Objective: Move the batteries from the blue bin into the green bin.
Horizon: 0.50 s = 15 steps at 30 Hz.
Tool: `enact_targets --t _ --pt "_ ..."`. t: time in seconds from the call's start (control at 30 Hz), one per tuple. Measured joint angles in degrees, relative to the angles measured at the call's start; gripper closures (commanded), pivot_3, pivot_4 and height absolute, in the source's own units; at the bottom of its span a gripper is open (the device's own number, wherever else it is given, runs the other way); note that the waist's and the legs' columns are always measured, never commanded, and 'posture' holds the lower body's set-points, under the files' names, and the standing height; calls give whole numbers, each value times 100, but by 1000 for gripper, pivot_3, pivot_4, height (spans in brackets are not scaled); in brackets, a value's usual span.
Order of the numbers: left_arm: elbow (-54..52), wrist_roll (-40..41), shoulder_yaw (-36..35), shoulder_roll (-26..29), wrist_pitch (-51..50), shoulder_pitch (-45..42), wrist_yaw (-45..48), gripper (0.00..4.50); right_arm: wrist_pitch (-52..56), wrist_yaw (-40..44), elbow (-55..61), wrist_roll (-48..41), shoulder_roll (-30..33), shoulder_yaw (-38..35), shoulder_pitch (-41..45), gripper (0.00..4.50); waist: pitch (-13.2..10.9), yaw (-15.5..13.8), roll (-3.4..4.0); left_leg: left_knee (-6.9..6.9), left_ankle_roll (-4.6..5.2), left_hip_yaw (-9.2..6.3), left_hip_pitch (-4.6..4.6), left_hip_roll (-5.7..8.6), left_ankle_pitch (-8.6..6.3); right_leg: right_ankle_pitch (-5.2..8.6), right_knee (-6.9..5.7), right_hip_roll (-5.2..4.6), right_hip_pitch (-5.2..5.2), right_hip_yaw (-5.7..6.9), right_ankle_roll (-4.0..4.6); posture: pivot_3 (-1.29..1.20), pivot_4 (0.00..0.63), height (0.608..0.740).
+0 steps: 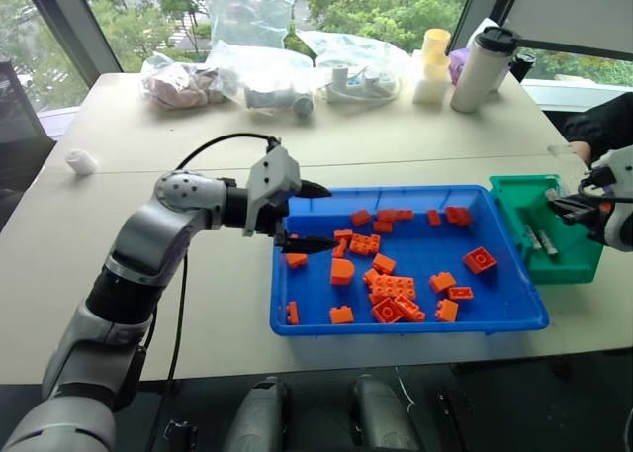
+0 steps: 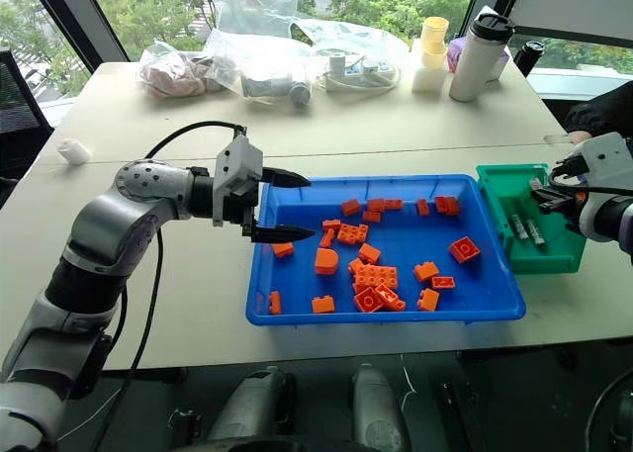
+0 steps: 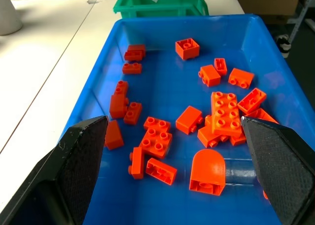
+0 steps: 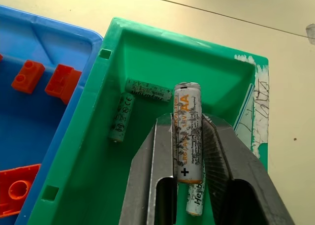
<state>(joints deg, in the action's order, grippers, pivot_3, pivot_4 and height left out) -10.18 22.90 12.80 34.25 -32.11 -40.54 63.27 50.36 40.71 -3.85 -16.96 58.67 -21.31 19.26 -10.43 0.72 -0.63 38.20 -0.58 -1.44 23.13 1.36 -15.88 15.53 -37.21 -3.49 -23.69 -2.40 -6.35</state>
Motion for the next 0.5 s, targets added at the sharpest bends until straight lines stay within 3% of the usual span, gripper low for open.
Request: enact_targets --t 0.07,0.13,0.3,0.5 --pt "-1 -35 0 12 -1 24 -10 0 -85 -6 -73 8 0 66 1 997 0 1 0 0 0 0 0 0 0 0 0 0 0 0 0 0 150 740" --pt "-1 -76 -2 53 -4 54 -41 0 -172 -40 -134 51 0 78 3 180 0 0 0 0 0 0 0 0 0 0 0 0 0 0 0 0 150 740" --pt "-163 155 -289 188 -304 250 -158 0 -591 180 88 -29 39 74 43 180 -2 29 3 -1 0 1 2 -3 0 0 -3 2 -7 -2 0 0 150 740" --pt "-682 843 -1324 941 -1105 941 -257 0 -689 1102 1021 -697 315 -234 -183 180 -4 -4 7 1 0 -2 3 -8 0 0 0 3 -3 0 0 0 150 740"
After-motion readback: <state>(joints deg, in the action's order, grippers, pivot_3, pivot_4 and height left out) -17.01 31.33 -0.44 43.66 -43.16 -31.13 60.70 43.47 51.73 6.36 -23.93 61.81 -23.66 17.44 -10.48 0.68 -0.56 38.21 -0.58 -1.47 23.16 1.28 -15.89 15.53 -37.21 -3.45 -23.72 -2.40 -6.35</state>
